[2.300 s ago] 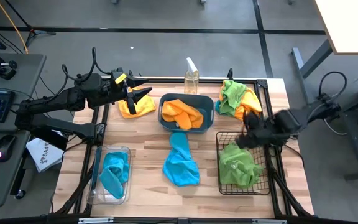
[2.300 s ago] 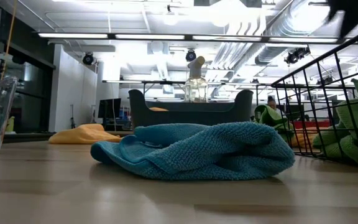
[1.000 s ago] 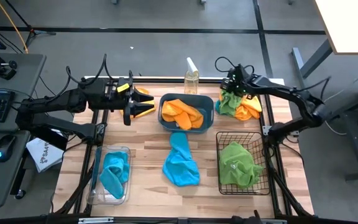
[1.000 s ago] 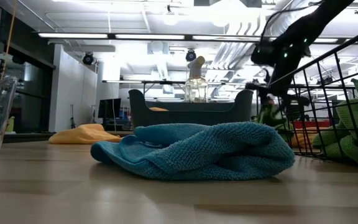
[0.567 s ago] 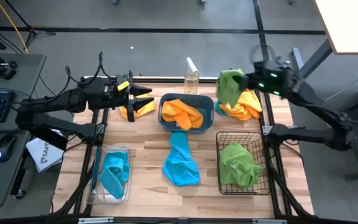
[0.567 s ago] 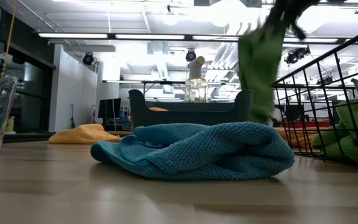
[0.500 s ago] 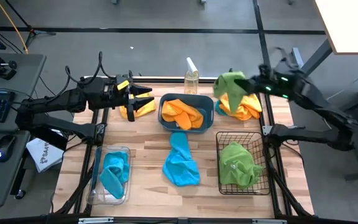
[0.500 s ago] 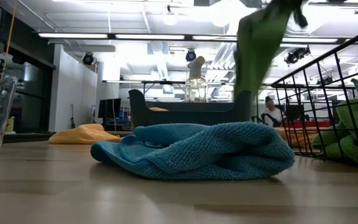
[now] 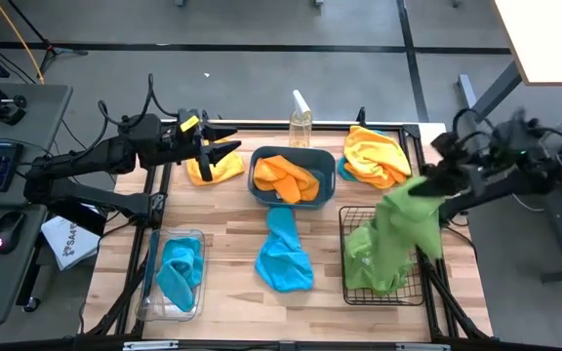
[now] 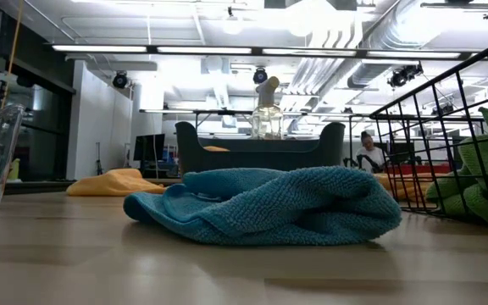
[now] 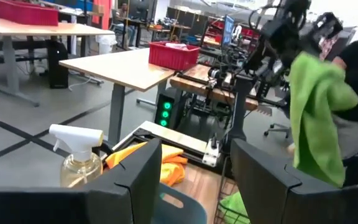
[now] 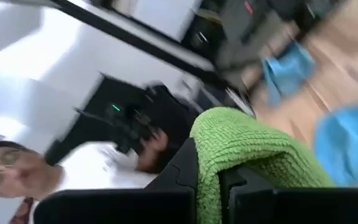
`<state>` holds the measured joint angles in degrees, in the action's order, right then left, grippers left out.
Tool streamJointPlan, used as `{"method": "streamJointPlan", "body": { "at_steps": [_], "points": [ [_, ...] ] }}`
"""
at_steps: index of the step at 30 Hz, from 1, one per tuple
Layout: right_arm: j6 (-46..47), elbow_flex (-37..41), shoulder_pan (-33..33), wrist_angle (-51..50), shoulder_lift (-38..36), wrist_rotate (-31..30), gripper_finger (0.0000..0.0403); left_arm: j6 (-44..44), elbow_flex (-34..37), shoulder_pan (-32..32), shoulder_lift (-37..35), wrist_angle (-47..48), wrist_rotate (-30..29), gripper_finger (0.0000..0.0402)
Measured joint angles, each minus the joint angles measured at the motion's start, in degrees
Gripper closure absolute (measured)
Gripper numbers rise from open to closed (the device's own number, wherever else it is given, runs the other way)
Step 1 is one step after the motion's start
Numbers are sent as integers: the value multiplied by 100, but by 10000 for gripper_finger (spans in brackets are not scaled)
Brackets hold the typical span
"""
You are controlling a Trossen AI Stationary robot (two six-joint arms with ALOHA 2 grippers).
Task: Sort microfiber towel by color & place in baskets
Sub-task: Put the green towel into the black wire basket
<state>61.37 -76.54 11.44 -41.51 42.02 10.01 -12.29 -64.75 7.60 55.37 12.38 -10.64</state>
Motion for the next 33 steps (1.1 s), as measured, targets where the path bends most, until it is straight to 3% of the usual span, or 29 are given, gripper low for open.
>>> {"method": "streamJointPlan", "body": {
  "at_steps": [4,13,21,24,29,33],
  "points": [
    [237,-34,376,-628,319,-14,402,-112,0,0,0,-4,-1,220],
    [104,790,1097,-745,1211,121,402,-114,0,0,0,-5,-1,220],
    [1668,1371,2048,-2763,1365,725,403,-110,0,0,0,-2,-1,220],
    [1861,1386,2180,-2479,1383,230,403,-92,0,0,0,0,-1,220],
    [1575,1384,2064,-1692,1703,-1226,403,-55,0,0,0,2,0,220],
    [1189,1384,1959,-2120,2165,-1435,400,-55,0,0,0,2,-1,220]
  ]
}}
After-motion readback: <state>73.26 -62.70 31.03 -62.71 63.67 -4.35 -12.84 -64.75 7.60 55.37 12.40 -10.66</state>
